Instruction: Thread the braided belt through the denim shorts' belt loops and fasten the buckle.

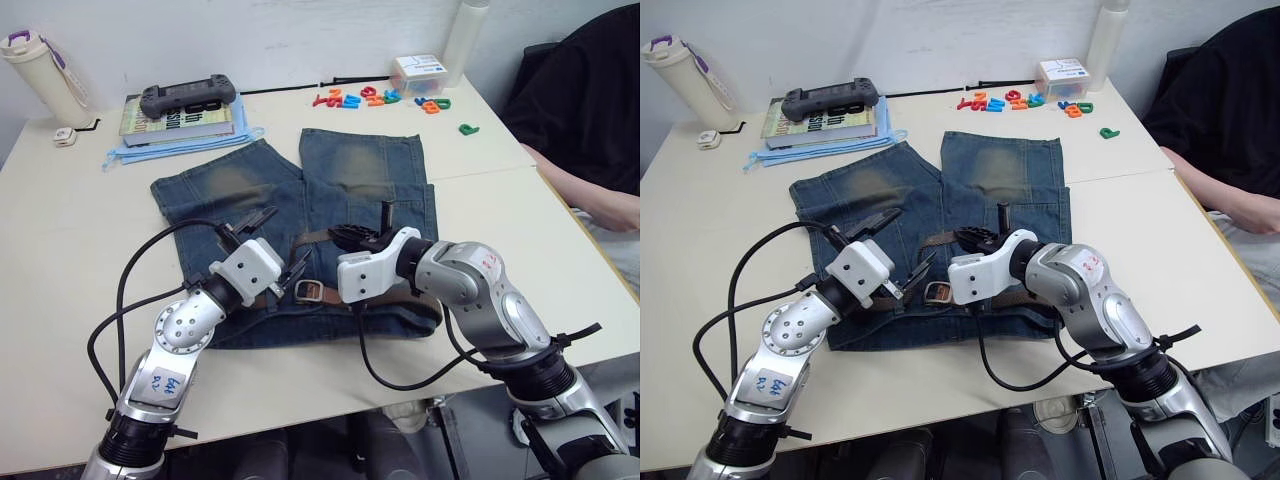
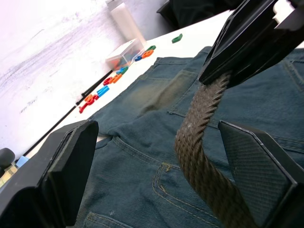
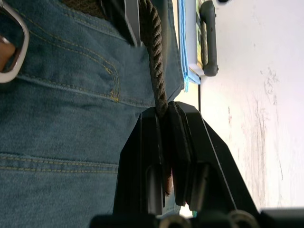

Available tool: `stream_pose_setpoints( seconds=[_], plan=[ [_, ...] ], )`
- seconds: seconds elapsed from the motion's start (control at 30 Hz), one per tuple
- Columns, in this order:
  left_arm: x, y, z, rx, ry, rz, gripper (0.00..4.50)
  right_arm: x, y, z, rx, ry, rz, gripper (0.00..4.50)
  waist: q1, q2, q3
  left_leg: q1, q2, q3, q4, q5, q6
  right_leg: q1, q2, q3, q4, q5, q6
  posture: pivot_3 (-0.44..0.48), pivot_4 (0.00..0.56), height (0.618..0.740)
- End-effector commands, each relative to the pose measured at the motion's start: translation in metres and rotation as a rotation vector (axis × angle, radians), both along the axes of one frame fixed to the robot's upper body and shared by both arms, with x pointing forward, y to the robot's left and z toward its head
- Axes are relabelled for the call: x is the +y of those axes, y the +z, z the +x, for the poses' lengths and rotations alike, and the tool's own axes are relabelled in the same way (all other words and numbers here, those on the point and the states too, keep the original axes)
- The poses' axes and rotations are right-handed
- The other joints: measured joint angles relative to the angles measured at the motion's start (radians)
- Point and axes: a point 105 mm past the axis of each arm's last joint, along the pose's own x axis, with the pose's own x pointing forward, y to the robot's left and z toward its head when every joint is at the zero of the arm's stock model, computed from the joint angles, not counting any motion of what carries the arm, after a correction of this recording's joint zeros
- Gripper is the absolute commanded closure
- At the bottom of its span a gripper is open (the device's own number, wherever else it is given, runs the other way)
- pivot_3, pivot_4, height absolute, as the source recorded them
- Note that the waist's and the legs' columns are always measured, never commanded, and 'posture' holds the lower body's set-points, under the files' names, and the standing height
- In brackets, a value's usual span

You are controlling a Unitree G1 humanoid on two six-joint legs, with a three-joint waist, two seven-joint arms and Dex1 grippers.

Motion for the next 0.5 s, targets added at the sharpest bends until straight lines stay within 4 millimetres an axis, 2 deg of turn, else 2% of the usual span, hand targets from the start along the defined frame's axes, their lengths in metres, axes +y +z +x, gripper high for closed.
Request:
stream_pose_setpoints(
  seconds=[0.03,0.13,0.2,0.27,0.4,0.5],
  plan=[
    [-0.007,0.008,-0.004,-0.049,-0.024,0.003,0.04,0.011,0.014,-0.011,-0.063,0.056,0.011,4.5,-0.001,0.0,0.0,0.0,0.0,0.0,0.0,0.0,0.0,0.0,0.0,0.0,0.0,0.0,0.0,0.0,0.15,0.714],
    [-0.016,0.007,-0.006,-0.041,-0.057,-0.002,0.88,0.014,0.015,-0.012,-0.069,0.065,0.013,4.5,0.0,0.0,0.0,0.0,0.0,0.0,0.0,0.0,0.0,0.0,0.0,0.0,0.0,0.0,0.0,0.0,0.15,0.714],
    [-0.02,0.007,-0.008,-0.039,-0.075,-0.007,1.91,0.015,0.015,-0.013,-0.07,0.068,0.013,4.5,-0.001,0.0,0.0,0.0,0.0,0.0,0.001,0.0,0.0,0.0,0.0,0.0,0.001,0.0,0.0,0.0,0.15,0.714],
    [-0.022,0.006,-0.008,-0.032,-0.083,-0.006,2.66,0.016,0.015,-0.013,-0.071,0.07,0.014,4.5,0.0,0.0,0.0,0.0,0.0,0.0,0.001,0.0,0.0,0.0,0.0,0.0,0.001,0.0,0.0,0.0,0.15,0.714],
    [-0.021,0.003,-0.007,-0.017,-0.084,0.002,4.47,0.017,0.016,-0.014,-0.073,0.076,0.018,4.5,0.0,0.0,0.0,0.0,0.0,0.0,0.001,0.0,0.0,0.0,0.0,0.0,0.002,0.0,0.0,0.0,0.15,0.714],
    [-0.02,0.001,-0.005,-0.001,-0.082,0.01,4.47,0.018,0.017,-0.015,-0.077,0.08,0.023,4.5,0.0,0.0,0.0,0.0,0.0,0.0,0.001,0.0,0.0,0.0,0.0,0.0,0.002,0.0,0.0,0.0,0.15,0.714]
  ],
)
